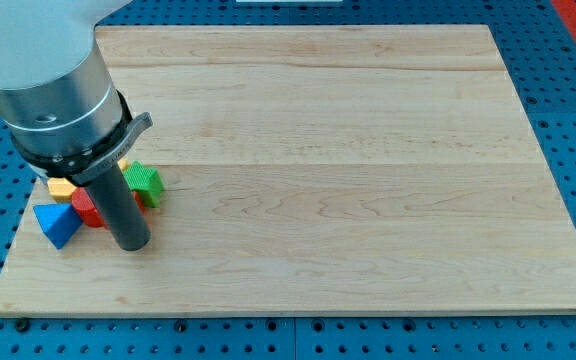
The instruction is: Push the blue tringle towards the bottom left
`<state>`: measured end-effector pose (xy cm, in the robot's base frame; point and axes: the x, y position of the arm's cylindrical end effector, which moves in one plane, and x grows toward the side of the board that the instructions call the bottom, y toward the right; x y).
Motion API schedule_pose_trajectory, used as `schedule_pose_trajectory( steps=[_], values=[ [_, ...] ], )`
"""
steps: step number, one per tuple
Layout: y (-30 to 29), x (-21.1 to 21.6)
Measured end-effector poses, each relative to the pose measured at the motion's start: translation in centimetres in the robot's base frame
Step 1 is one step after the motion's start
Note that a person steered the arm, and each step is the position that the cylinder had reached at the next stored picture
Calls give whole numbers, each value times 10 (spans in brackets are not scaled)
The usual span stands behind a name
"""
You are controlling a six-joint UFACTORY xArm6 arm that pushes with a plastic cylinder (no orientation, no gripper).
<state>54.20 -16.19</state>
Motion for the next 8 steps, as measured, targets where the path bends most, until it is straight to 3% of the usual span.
schedule_pose_trajectory(
  steps=[4,5,7,8],
  values=[
    [-6,-19],
    [12,28],
    [-46,40],
    [-49,19]
  ],
)
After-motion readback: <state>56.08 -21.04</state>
